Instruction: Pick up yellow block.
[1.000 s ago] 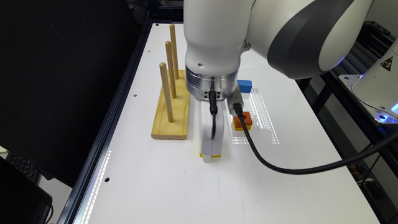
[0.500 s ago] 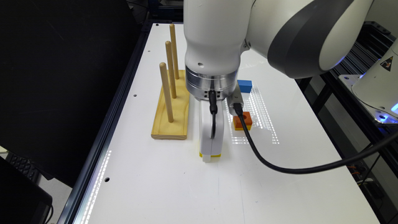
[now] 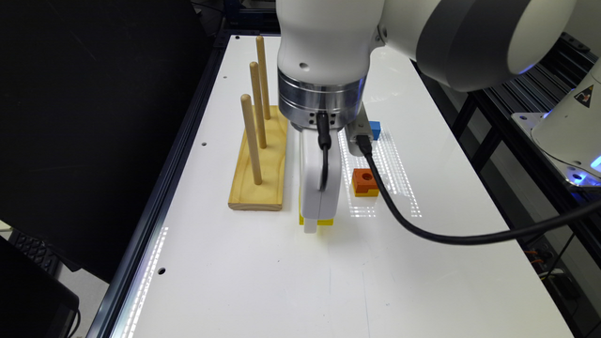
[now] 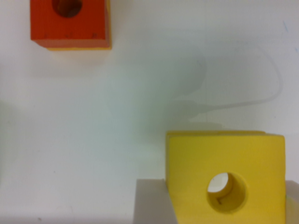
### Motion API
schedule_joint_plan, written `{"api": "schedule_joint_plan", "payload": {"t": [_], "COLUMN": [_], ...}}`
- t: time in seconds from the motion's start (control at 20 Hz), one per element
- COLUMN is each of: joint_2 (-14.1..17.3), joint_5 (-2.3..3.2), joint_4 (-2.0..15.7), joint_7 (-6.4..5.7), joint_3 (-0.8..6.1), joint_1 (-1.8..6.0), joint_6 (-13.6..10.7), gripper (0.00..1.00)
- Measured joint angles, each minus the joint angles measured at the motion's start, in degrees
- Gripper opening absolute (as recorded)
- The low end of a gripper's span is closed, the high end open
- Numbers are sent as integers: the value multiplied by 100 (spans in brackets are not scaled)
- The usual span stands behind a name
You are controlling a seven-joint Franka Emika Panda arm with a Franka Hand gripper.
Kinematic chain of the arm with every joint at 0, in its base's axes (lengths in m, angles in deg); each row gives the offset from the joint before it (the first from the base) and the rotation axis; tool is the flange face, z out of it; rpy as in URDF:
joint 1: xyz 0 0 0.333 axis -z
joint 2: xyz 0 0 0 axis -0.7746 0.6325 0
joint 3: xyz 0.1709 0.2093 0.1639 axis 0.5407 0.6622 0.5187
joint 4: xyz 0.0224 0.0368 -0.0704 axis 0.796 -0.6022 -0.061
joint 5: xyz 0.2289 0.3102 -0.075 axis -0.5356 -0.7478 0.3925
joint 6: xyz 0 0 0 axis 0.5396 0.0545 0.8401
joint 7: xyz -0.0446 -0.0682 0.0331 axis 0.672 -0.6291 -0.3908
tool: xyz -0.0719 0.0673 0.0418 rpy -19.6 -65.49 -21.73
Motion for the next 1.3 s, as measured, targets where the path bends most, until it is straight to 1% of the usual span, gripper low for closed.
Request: {"api": "schedule_joint_plan", "payload": {"t": [0.1,0.15,0.2,0.25,0.35,0.4,0.45,0.5,0.55,0.6,0.65,0.7,0.75,0.8,0.85,1.05,1.1,1.15,1.2,1.25,1.3], "joint_2": [-23,-82,-205,-366,-624,-688,-713,-711,-747,-828,-940,-1087,-1211,-1288,-1313,-1361,-1439,-1536,-1688,-1804,-1894], "joint_5": [0,-8,-41,-112,-237,-273,-296,-299,-308,-341,-399,-489,-573,-627,-657,-678,-715,-780,-886,-963,-1017], "joint_4": [1,5,7,5,-14,-28,-50,-62,-42,-20,-1,-1,-11,-22,-30,-19,11,41,59,56,30], "joint_7": [0,0,5,27,73,88,108,119,126,141,167,219,271,309,333,368,385,423,492,550,606], "joint_3": [11,37,96,170,291,323,337,342,363,395,436,483,508,523,528,539,550,558,565,571,573], "joint_1": [11,29,68,115,191,218,237,253,277,300,328,363,384,399,408,442,447,450,455,464,491], "joint_6": [-6,-49,-159,-315,-569,-623,-632,-625,-645,-724,-840,-978,-1086,-1154,-1171,-1193,-1277,-1384,-1540,-1646,-1735], "gripper": [0,0,0,0,0,0,0,0,0,0,0,0,0,0,0,0,0,0,0,0,0]}}
